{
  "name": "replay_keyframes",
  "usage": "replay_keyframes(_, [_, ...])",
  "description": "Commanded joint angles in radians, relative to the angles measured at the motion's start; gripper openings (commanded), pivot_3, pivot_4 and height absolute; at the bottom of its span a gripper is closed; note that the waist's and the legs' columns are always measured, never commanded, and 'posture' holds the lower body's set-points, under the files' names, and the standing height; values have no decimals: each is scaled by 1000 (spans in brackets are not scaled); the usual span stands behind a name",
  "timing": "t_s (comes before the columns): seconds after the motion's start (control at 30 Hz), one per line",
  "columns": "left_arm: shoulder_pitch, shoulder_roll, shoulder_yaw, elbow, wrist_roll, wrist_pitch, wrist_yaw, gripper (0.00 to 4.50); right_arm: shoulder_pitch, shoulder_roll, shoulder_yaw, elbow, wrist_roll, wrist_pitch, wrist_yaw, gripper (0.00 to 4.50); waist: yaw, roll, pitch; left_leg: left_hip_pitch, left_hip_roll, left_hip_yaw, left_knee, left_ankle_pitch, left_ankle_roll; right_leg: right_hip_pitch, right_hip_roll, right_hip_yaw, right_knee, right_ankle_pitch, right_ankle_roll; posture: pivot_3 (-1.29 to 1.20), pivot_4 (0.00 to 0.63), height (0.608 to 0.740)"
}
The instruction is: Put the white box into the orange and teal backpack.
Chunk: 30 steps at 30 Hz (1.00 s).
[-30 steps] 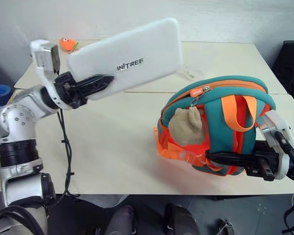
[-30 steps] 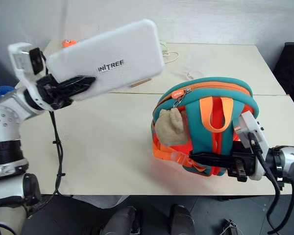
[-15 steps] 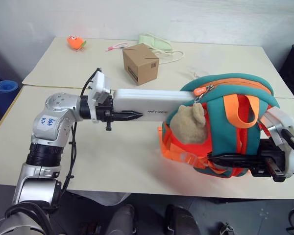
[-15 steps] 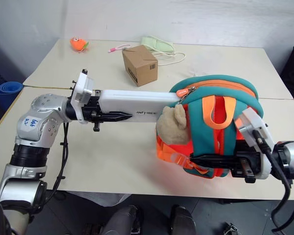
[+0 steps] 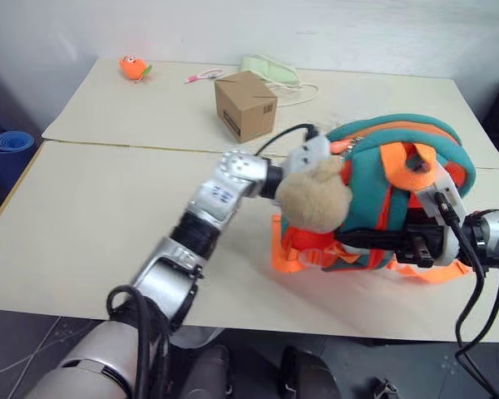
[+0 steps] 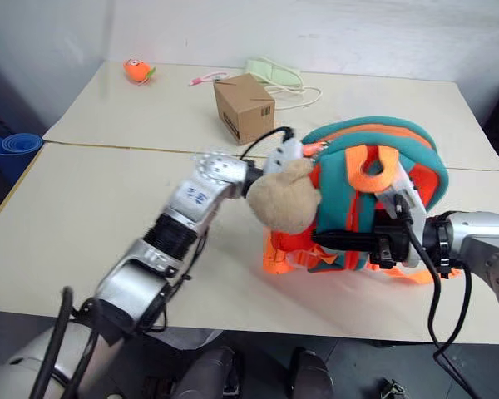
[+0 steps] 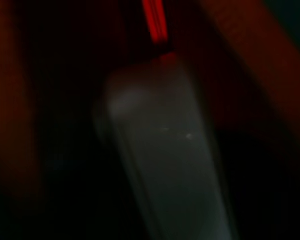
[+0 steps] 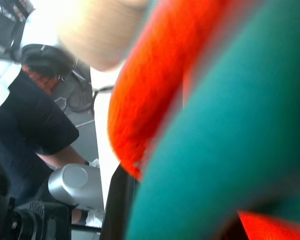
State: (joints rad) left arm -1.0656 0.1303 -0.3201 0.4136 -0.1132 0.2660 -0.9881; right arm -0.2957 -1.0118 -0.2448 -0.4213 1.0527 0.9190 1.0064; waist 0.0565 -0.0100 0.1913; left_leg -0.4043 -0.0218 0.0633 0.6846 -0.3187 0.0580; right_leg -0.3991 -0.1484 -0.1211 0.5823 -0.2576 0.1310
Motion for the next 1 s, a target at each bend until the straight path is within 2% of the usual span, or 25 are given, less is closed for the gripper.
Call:
replay_keyframes(0.03, [60, 138, 110, -163, -59, 85, -34, 3975, 50, 2, -71, -59, 38, 6, -16, 0, -17, 1, 0, 1, 1, 1, 0, 0, -1, 0, 1, 1, 1, 0, 0, 0, 150, 740])
replay_keyframes(0.07, [86, 200, 147, -210, -104, 125, -81, 4193, 69, 4, -87, -70, 49, 10, -25, 0, -28, 2, 1, 1, 2, 1, 0, 0, -2, 0, 1, 1, 1, 0, 0, 0, 150, 740])
replay_keyframes(0.23, [172, 507, 331, -366, -389, 352, -348, 4193, 134, 23, -128, -113, 84, 8, -72, 0, -44, 5, 3, 5, 5, 0, 0, 3, -6, 0, 1, 2, 6, 0, -3, 0, 150, 740])
replay_keyframes(0.33, [195, 589, 377, -455, -497, 444, -396, 4193, 144, 34, -128, -127, 97, 6, -95, 0, -27, 6, 3, 5, 4, -1, 0, 3, -6, 1, 1, 1, 6, 0, -4, 0, 150, 740])
replay_keyframes(0.4, [184, 568, 393, -508, -545, 506, -328, 4193, 138, 42, -123, -127, 106, 8, -111, 0, -16, 6, 4, 5, 1, -6, 0, 3, -6, 4, -1, 5, 4, 0, -4, 0, 150, 740])
replay_keyframes(0.47, [178, 512, 362, -546, -513, 503, -226, 4193, 132, 46, -119, -129, 116, 10, -121, 0, -4, 6, 4, 4, -1, -7, 0, 1, -8, 6, -2, 7, 2, 1, -2, 0, 150, 740])
replay_keyframes(0.6, [146, 393, 260, -475, -291, 316, -5, 4193, 120, 48, -114, -148, 158, 19, -138, 0, -2, 6, 4, 4, -2, -7, 0, 3, -4, 5, -1, 8, 2, 2, -1, 0, 150, 740])
replay_keyframes(0.67, [120, 340, 262, -421, -255, 252, 54, 4193, 122, 44, -119, -159, 180, 24, -143, 0, -2, 6, 4, 4, -1, -6, 0, 4, -4, 5, 1, 8, 2, 2, -1, 0, 150, 740])
replay_keyframes(1.0, [70, 260, 182, -282, -210, 189, 26, 4193, 127, 57, -102, -169, 199, 10, -180, 0, 1, 6, 4, 4, -1, 0, 0, 5, -1, 3, 1, 3, 3, 2, 0, 0, 150, 740])
